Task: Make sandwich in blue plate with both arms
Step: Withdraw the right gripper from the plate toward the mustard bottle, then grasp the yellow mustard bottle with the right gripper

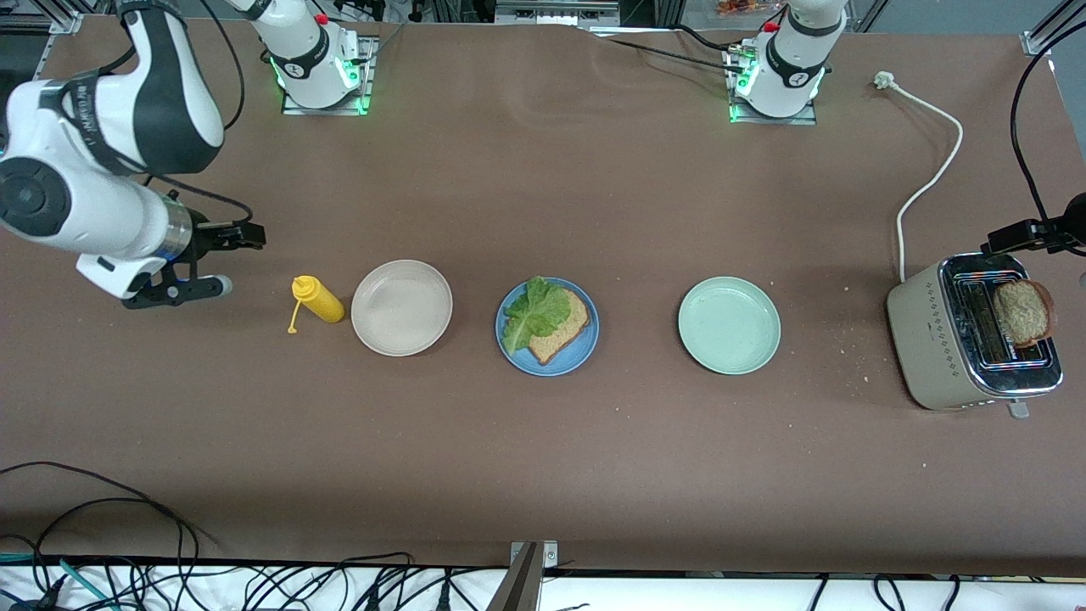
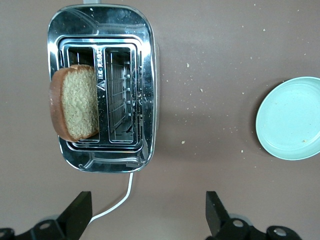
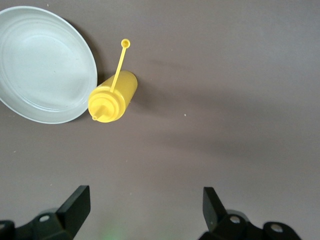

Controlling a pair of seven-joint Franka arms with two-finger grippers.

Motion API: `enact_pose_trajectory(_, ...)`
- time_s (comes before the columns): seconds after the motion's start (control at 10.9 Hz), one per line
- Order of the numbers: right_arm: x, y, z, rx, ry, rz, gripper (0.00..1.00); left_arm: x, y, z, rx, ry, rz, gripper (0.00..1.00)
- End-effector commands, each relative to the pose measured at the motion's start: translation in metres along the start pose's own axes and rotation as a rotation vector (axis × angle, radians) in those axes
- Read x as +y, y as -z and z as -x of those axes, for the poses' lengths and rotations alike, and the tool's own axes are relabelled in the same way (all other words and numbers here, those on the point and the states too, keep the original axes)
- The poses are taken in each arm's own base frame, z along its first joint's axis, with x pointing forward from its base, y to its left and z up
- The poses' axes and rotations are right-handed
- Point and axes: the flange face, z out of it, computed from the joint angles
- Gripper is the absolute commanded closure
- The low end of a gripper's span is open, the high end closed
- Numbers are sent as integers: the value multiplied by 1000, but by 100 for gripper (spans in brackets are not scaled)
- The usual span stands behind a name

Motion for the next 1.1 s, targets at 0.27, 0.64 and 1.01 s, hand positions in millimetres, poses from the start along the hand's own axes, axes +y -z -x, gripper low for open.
enact_pose_trajectory(0.27, 85, -103, 30, 181, 281, -262, 0, 3, 3, 5, 10, 8, 13, 0)
enact_pose_trajectory(0.64, 102, -146, 18, 262, 467, -364, 0, 4, 3, 5, 10, 7, 13, 0)
enact_pose_trajectory(1.01, 124, -203, 3, 463, 685, -506, 0, 4, 2, 5, 9, 8, 14, 0)
